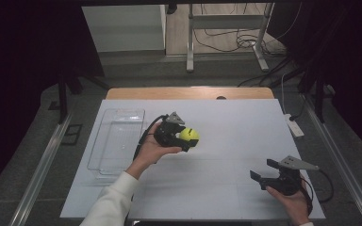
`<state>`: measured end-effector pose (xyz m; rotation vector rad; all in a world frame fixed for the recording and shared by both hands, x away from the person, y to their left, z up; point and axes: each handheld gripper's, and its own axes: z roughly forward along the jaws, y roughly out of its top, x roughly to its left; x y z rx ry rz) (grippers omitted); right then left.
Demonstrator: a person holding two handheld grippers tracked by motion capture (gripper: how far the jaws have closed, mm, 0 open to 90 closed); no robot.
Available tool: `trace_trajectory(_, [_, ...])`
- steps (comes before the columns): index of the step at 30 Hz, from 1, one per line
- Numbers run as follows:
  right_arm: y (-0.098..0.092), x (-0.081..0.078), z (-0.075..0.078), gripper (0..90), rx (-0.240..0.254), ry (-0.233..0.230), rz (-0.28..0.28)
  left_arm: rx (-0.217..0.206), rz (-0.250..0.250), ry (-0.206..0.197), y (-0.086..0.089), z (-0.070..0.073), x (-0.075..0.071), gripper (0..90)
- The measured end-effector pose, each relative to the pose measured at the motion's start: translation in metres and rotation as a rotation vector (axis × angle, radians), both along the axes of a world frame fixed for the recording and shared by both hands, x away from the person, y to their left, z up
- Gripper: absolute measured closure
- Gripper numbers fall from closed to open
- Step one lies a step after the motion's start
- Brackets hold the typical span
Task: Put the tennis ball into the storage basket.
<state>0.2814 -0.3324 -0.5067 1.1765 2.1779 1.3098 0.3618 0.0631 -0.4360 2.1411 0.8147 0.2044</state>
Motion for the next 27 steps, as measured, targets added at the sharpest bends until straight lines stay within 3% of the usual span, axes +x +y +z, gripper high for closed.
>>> trace_trajectory(27, [0.001, 0.000, -0.001, 10.5, -0.004, 0.000, -0.018, -0.043, 0.066, -0.042, 0.035, 0.009, -0.005, 27.1])
